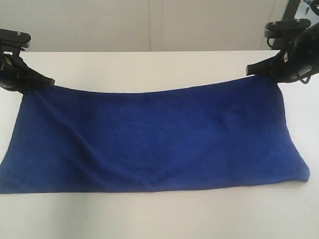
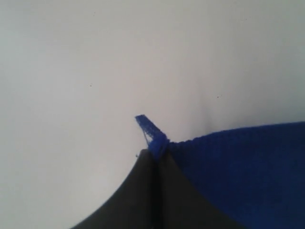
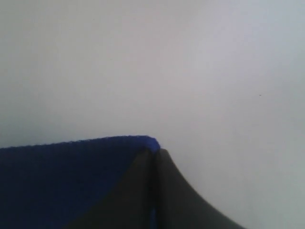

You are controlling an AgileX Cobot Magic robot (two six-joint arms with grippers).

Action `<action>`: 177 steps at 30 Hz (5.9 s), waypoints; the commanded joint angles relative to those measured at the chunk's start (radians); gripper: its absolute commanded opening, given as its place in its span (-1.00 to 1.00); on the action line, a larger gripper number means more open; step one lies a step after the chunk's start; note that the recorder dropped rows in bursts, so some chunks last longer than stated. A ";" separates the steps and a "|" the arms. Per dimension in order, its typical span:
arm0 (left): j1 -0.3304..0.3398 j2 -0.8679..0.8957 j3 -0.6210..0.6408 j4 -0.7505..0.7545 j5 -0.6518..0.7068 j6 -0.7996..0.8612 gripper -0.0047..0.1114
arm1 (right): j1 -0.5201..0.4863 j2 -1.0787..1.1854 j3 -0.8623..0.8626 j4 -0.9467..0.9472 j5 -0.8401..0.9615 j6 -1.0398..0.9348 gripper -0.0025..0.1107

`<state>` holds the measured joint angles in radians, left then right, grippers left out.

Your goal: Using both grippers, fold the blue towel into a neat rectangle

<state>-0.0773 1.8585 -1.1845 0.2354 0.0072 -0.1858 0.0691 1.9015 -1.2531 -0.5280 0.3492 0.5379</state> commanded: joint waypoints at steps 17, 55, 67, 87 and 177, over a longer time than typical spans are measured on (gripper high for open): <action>0.008 0.105 -0.004 0.005 -0.137 -0.002 -0.91 | -0.014 0.135 -0.065 -0.008 -0.131 -0.020 -0.87; -0.027 -0.150 0.083 -0.134 0.589 0.077 -0.92 | -0.018 -0.051 0.030 0.468 0.558 -0.451 -0.96; -0.035 -0.202 0.303 -0.204 0.340 0.077 -0.92 | -0.018 -0.108 0.351 0.468 0.367 -0.441 -0.96; -0.035 -0.190 0.303 -0.204 0.347 0.087 -0.92 | -0.018 -0.072 0.358 0.395 0.474 -0.377 -0.96; 0.215 -0.706 0.298 -0.628 0.865 0.458 -0.92 | -0.192 0.004 0.123 0.781 0.223 -0.857 -0.15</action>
<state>0.1339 1.1625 -0.8871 -0.3749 0.8668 0.2665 -0.1345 1.8955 -1.1236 0.2739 0.6014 -0.3068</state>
